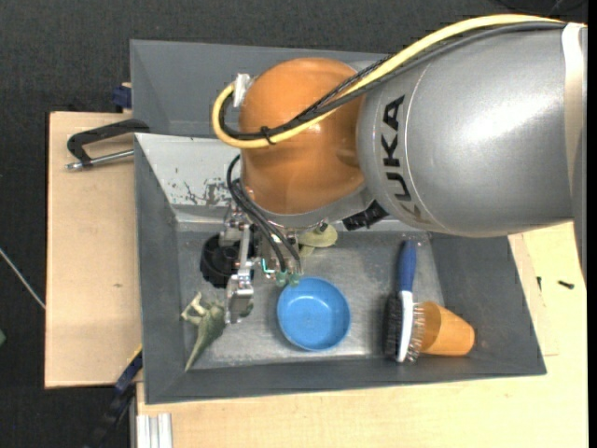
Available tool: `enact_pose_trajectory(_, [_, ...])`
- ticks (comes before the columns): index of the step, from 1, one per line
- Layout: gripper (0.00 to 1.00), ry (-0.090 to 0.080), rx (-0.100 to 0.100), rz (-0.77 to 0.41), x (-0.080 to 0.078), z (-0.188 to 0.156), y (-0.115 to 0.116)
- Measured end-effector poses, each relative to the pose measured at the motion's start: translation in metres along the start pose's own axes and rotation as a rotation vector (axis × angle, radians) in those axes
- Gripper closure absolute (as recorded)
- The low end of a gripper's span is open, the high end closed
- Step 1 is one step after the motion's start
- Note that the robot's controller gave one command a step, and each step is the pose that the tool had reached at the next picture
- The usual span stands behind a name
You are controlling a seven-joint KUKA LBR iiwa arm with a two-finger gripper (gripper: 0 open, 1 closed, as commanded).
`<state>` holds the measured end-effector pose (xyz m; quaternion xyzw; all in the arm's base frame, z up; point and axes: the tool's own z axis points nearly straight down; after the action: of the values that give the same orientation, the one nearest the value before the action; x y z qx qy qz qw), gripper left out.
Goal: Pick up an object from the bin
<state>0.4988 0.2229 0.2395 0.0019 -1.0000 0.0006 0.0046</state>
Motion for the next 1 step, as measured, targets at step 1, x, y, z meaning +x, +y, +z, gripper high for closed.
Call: enact_pose_trajectory(1, [0.0, -0.008, -0.002, 0.077, -0.0076, 0.1526, -0.0352])
